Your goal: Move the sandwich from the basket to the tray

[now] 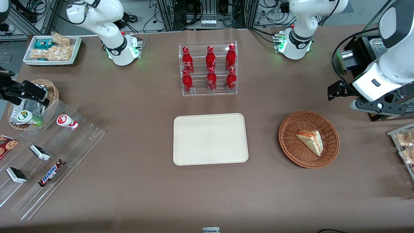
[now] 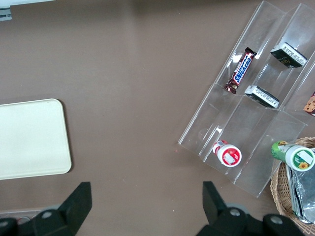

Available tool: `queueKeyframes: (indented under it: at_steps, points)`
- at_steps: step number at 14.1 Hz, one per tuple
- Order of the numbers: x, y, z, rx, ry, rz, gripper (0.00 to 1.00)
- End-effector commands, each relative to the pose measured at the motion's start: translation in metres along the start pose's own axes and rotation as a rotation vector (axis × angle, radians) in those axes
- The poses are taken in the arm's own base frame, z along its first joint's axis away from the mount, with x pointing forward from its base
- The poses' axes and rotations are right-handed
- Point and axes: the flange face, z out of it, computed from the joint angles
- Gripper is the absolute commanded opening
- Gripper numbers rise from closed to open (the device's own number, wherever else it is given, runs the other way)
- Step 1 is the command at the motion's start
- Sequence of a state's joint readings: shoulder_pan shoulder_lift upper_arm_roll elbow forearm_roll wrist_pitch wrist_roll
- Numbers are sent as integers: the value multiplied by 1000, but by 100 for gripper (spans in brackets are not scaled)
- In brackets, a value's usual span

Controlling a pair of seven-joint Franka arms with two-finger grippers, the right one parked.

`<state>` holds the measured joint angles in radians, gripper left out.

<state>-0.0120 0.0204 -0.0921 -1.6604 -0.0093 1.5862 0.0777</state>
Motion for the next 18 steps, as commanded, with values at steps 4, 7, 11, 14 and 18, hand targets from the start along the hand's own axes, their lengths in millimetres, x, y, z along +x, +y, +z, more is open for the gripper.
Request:
queueKeyframes:
  at_steps: [4, 7, 11, 14, 18]
  points:
    - [-4, -1, -7, 4, 1, -7, 100]
    - [-3, -3, -4, 12, -8, -7, 100]
    - [-2, -2, 0, 11, -18, -4, 100]
    - [2, -5, 13, 9, -43, -14, 100]
    - [18, -11, 59, -10, -110, -111, 100]
